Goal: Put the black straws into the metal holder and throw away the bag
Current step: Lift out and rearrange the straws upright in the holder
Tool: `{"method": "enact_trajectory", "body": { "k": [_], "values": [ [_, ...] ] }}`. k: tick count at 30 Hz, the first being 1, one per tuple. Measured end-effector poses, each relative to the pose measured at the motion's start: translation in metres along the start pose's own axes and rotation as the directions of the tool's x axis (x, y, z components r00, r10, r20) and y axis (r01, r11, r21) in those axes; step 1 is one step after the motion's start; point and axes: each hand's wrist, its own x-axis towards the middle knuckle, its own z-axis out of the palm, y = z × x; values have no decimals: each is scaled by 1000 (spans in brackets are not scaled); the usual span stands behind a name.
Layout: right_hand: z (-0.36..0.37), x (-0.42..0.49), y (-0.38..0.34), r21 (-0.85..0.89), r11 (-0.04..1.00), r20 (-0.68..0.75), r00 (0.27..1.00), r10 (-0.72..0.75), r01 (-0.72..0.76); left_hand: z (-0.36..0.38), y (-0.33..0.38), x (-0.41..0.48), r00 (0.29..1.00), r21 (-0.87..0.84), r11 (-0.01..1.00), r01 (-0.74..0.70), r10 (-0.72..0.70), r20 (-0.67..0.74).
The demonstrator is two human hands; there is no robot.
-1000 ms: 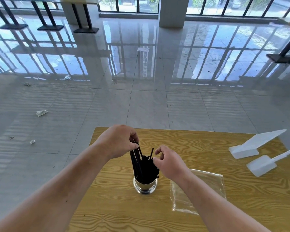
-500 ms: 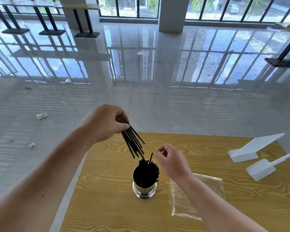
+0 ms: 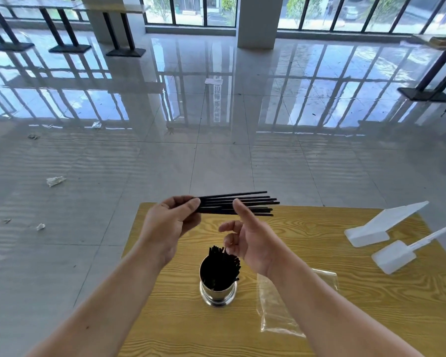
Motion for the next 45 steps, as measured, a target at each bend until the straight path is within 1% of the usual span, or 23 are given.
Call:
{"method": "enact_trajectory", "body": {
  "k": [2, 4, 6, 8, 9, 11, 13, 15, 16, 18, 20, 23, 26, 28, 30, 34, 38, 40, 43, 45],
  "values": [
    [-4, 2, -4, 144, 989, -23, 1000, -11, 14, -1, -12, -4, 995, -93, 991, 95, -94, 16],
    [-10, 3, -5, 181, 982, -78, 996, -47, 61, -2, -23, -8, 984, -145, 973, 177, -174, 34],
    [-13, 5, -6, 103, 990, -154, 985, -82, 99, -4, -32, -11, 971, -152, 959, 238, -233, 51],
    [-17, 5, -6, -73, 988, -216, 965, -149, 137, -6, -39, -12, 963, -134, 954, 270, -263, 66],
    [-19, 5, -8, -181, 970, -226, 953, -200, 160, -7, -42, -13, 959, -113, 953, 280, -272, 80],
    [-21, 3, -12, -364, 905, -192, 934, -302, 218, -11, -46, -14, 949, -3, 955, 295, -293, 117],
    [-21, 1, -15, -490, 832, -153, 914, -376, 260, -15, -51, -14, 940, 210, 935, 285, -316, 130],
    [-20, 0, -16, -616, 741, -125, 896, -425, 266, -21, -56, -12, 950, 420, 875, 240, -301, 84],
    [-19, 0, -15, -680, 688, -104, 894, -436, 256, -23, -59, -11, 960, 496, 842, 212, -274, 55],
    [-19, 0, -10, -782, 583, -47, 911, -410, 223, -28, -64, -7, 977, 601, 785, 151, -210, 29],
    [-20, 1, -2, -832, 522, -5, 938, -346, 188, -33, -67, -4, 987, 671, 735, 94, -158, 34],
    [-19, 5, 12, -857, 482, 38, 955, -294, 182, -38, -70, 1, 993, 742, 670, 31, -107, 56],
    [-19, 9, 31, -873, 465, 30, 968, -250, 147, -39, -71, 5, 995, 791, 612, -19, -66, 75],
    [-21, 11, 40, -905, 411, 29, 982, -186, 105, -37, -72, 6, 994, 815, 578, -41, -61, 93],
    [-26, 13, 44, -924, 371, 33, 987, -157, 90, -36, -72, 5, 993, 841, 538, -59, -57, 106],
    [-39, 16, 41, -927, 369, -15, 974, -225, 71, -32, -74, 2, 988, 889, 447, -102, -61, 145],
    [-53, 16, 42, -933, 360, -96, 962, -257, 3, -27, -77, -1, 978, 903, 409, -130, -97, 185],
    [-59, 17, 47, -937, 343, -141, 964, -223, -58, -24, -78, -2, 974, 904, 402, -142, -106, 200],
    [-62, 18, 57, -938, 316, -189, 975, -119, -143, -22, -80, -3, 969, 909, 386, -154, -121, 216],
    [-61, 18, 64, -931, 323, -205, 976, -72, -172, -21, -81, -3, 967, 912, 377, -165, -120, 224]
  ]
}}
